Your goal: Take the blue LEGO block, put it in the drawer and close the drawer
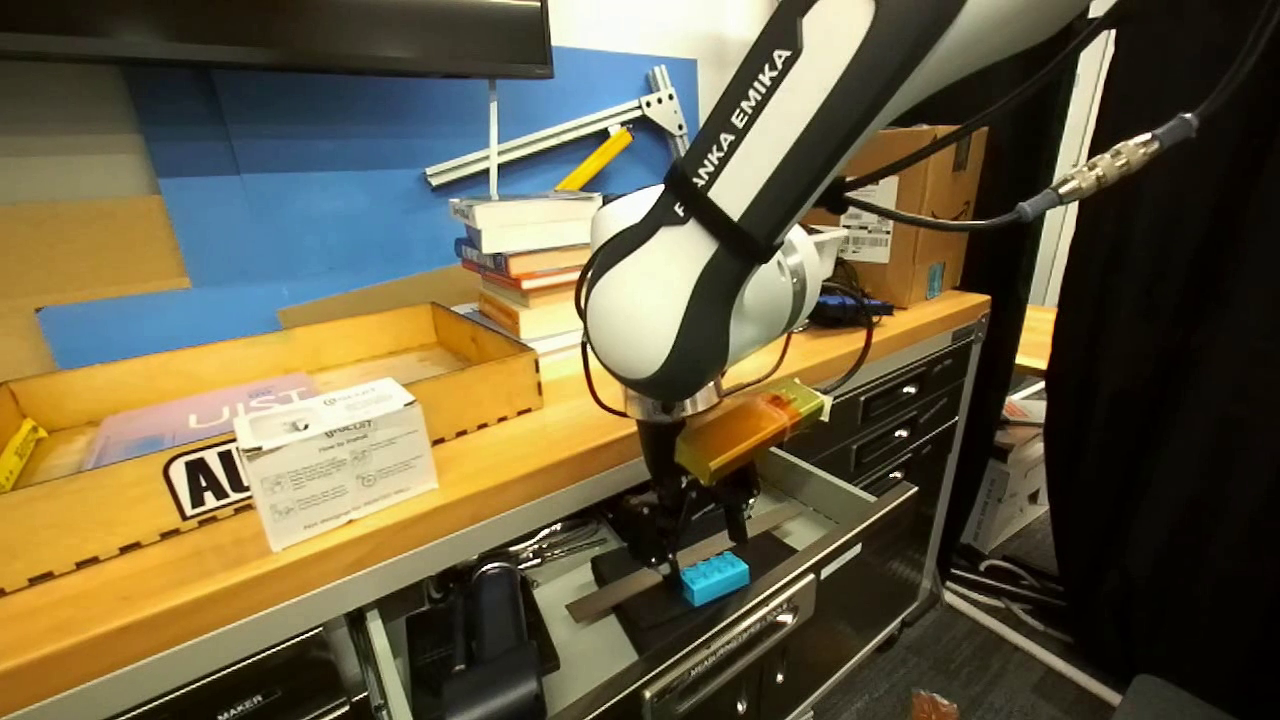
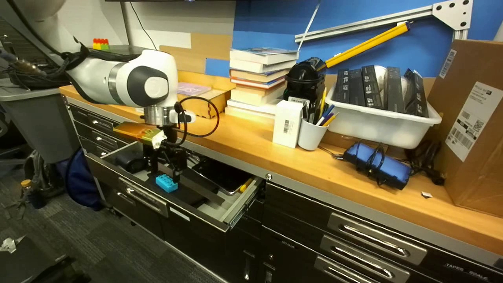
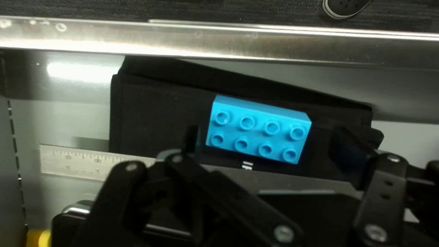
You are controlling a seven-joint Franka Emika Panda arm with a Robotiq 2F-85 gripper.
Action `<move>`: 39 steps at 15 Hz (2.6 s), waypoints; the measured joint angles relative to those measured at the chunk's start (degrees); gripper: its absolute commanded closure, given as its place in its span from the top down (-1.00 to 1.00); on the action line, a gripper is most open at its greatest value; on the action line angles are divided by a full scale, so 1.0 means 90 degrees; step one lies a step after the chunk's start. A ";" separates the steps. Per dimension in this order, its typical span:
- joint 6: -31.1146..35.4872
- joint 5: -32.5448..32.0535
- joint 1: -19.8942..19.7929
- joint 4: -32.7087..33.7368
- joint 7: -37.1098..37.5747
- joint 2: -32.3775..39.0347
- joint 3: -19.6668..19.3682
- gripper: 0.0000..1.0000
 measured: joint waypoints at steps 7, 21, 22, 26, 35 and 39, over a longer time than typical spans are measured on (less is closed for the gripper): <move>-0.1011 0.0029 -0.0224 -0.0533 -0.0048 -0.1151 -0.0166 1.00; -0.0220 -0.0773 -0.0079 -0.1264 0.0681 -0.0708 0.0221 1.00; -0.0095 -0.0901 -0.0021 -0.1223 0.0907 -0.0606 0.0229 1.00; 0.0223 -0.1277 0.0181 -0.0947 0.1633 -0.0367 0.0230 1.00; 0.0683 -0.2089 0.0632 0.0698 0.3169 0.0698 -0.0003 1.00; 0.0905 -0.2188 0.0862 0.1208 0.3580 0.1065 -0.0202 1.00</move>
